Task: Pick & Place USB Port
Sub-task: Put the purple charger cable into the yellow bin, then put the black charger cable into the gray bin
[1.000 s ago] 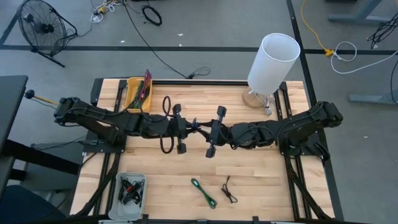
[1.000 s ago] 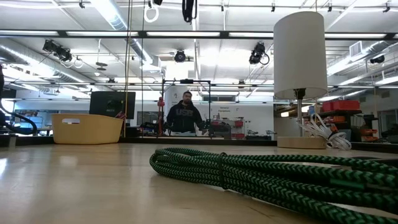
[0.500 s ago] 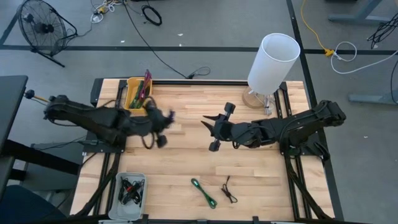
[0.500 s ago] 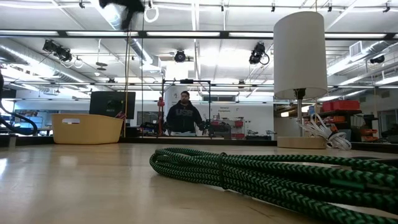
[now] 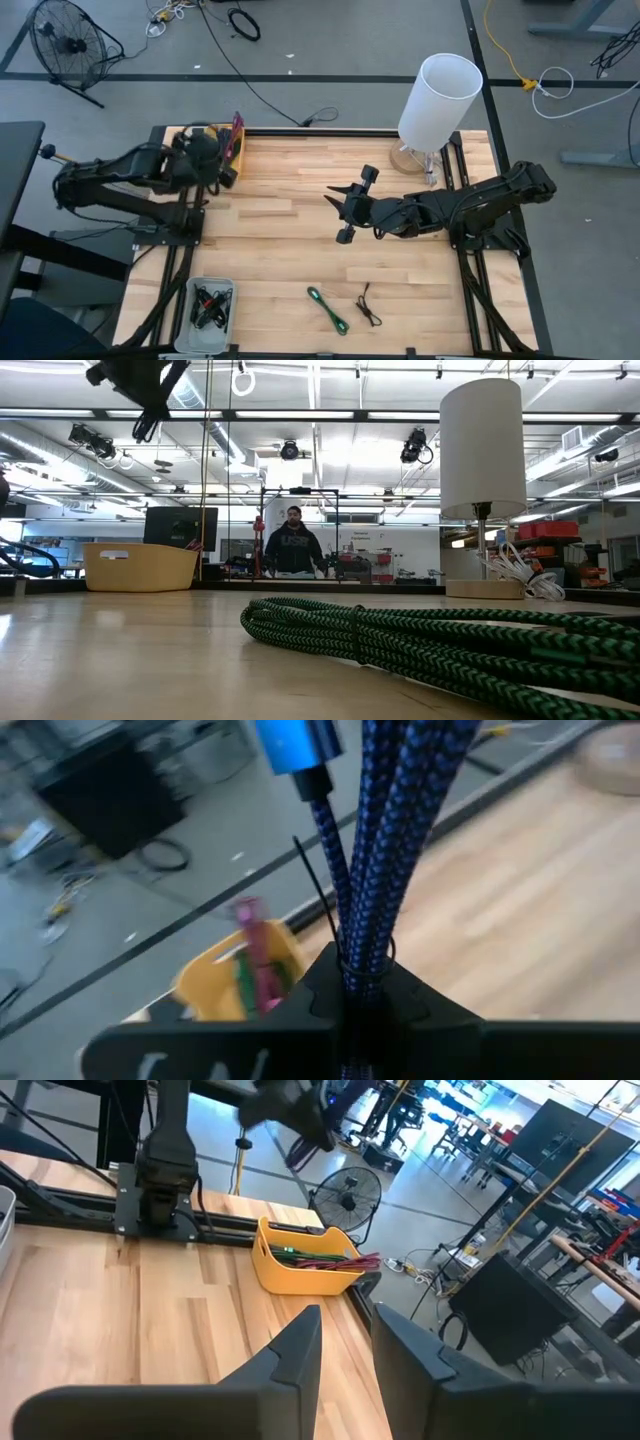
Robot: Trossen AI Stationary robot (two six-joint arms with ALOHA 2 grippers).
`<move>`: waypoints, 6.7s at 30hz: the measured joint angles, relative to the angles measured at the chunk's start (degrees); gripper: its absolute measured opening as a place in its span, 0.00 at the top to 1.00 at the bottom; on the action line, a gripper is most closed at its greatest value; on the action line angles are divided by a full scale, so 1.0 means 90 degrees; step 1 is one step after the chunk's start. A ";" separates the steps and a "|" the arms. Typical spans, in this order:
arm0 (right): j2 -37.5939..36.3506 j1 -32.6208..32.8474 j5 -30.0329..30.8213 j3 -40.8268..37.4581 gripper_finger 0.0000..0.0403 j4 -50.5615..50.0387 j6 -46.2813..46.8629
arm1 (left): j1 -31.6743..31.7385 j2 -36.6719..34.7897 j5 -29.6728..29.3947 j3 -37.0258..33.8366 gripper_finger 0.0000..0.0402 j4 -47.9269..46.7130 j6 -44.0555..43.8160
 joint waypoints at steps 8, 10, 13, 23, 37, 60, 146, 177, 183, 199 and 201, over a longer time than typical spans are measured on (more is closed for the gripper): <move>0.0000 0.0000 -0.0004 0.0000 0.77 -0.0222 0.0168 | 0.2200 -0.0004 0.1076 -0.0521 0.96 0.0695 0.1418; 0.0000 0.0000 -0.0002 0.0000 0.77 -0.0286 0.0170 | 0.2776 -0.0006 0.1612 -0.0833 0.96 0.1183 0.1918; 0.0000 0.0000 -0.0002 0.0000 0.77 -0.0343 0.0168 | 0.3652 0.0012 0.2378 -0.1317 0.96 0.2010 0.2476; 0.0000 0.0002 -0.0002 -0.0002 0.77 -0.0428 0.0168 | 0.5597 -0.0019 0.3514 -0.2540 0.96 0.3227 0.3283; 0.0004 0.0000 -0.0221 -0.0002 0.77 -0.0374 0.0168 | 0.5731 0.1081 0.3921 -0.3120 0.96 0.4272 0.2872; 0.0007 0.0000 -0.0333 -0.0007 0.77 -0.0374 0.0168 | 0.5763 0.2102 0.3339 -0.3116 0.65 0.4977 0.2457; 0.2481 0.2222 -0.4782 -0.0007 0.77 -0.3028 0.8984 | -0.1875 0.1259 0.4109 -0.2446 0.54 0.9491 0.4234; 0.3279 0.2380 -0.4954 0.0005 0.99 -0.2937 0.8514 | -0.1877 0.1259 0.4391 -0.2446 0.54 0.9554 0.3989; 0.2767 0.2395 -0.4871 -0.0041 1.00 -0.3080 0.8474 | -0.1877 0.1257 0.4391 -0.2446 0.54 0.9557 0.3994; 0.1448 0.2283 -0.3087 -0.0020 1.00 -0.3339 0.7648 | -0.1875 0.1257 0.4393 -0.2446 0.54 0.9583 0.3950; 0.1197 0.2182 -0.2461 -0.0019 1.00 -0.3320 0.7190 | -0.1875 0.1257 0.4393 -0.2446 0.54 0.9615 0.3834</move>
